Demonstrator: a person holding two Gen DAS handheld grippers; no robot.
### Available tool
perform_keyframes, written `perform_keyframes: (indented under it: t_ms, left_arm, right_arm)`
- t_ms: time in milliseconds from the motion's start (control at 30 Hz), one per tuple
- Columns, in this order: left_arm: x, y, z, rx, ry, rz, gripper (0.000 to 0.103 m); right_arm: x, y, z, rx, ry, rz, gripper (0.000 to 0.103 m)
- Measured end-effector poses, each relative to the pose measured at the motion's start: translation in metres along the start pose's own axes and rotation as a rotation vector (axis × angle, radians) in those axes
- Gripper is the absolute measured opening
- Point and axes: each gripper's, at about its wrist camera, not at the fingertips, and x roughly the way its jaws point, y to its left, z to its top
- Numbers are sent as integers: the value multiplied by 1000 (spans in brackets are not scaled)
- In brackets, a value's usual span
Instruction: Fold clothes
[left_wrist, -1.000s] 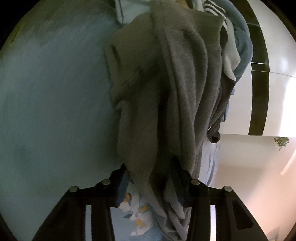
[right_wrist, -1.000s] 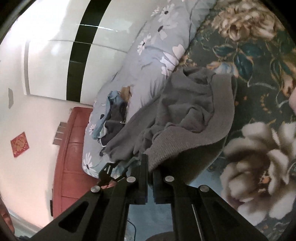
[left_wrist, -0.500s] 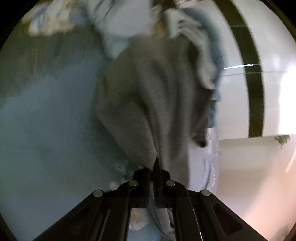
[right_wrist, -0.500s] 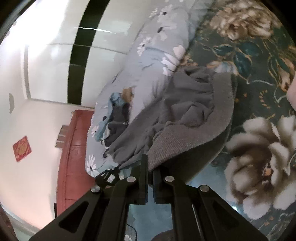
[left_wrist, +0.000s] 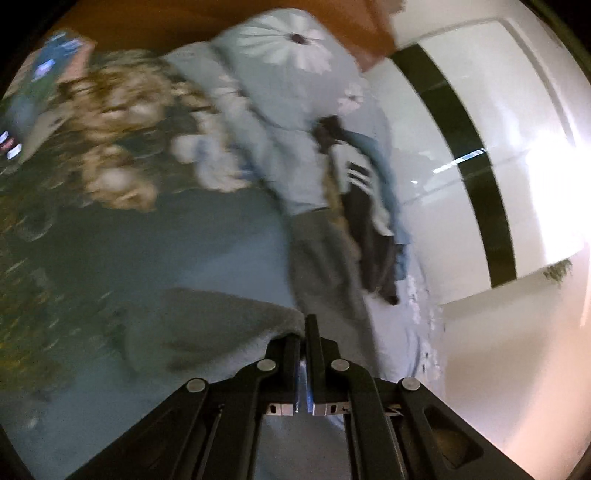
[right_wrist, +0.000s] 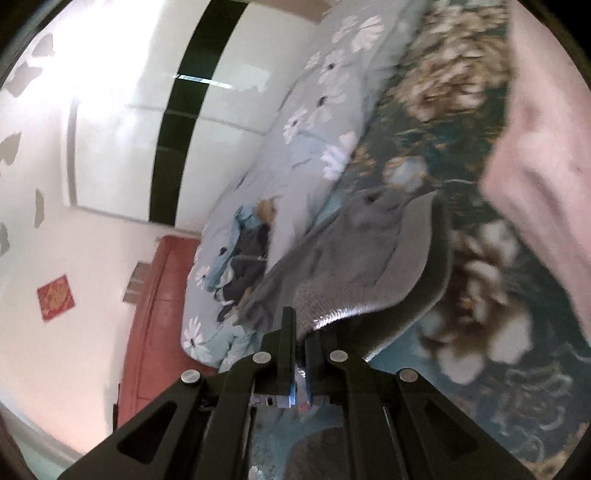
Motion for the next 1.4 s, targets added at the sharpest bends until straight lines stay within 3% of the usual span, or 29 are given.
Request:
perform_keyframes:
  t_ms: [100,267,367,433,533,700,867,1000,1167,1300,1400]
  left_arm:
    - [18,21,-1,-23,38,78,2]
    - [66,20,-2,-44,169,151,4]
    - [84,12,3,-37,223,152,29]
    - [80,11,3,-48,236,92,47]
    - [64,24,7,-40,223,54,57]
    - [25,78,12,-28,173,207,62]
    - [1,131,-3,-91,198,213,62]
    - [1,125,-26,19,243,218,62]
    - [28,69,-55,340,308,256,62]
    - [54,47,-75,505,362,294,62]
    - [72,48,-89,607,401,371,62]
  right_arm:
    - [-5,-16,-1,39,-4,-34,4]
    - [5,-34,0,67,15,-117,4]
    - [10,-37,4,66,21,-146,4]
    - [13,-38,6,64,27,-167,4]
    - [17,-39,7,56,36,-205,5]
    - [26,-47,8,86,48,-253,6]
    - [36,-49,4,113,60,-288,6]
    - [43,-46,-1,123,70,-321,6]
    - [54,-38,-9,106,87,-363,6]
    - [63,-32,-16,97,104,-379,6]
    - [67,-30,-19,92,114,-393,6]
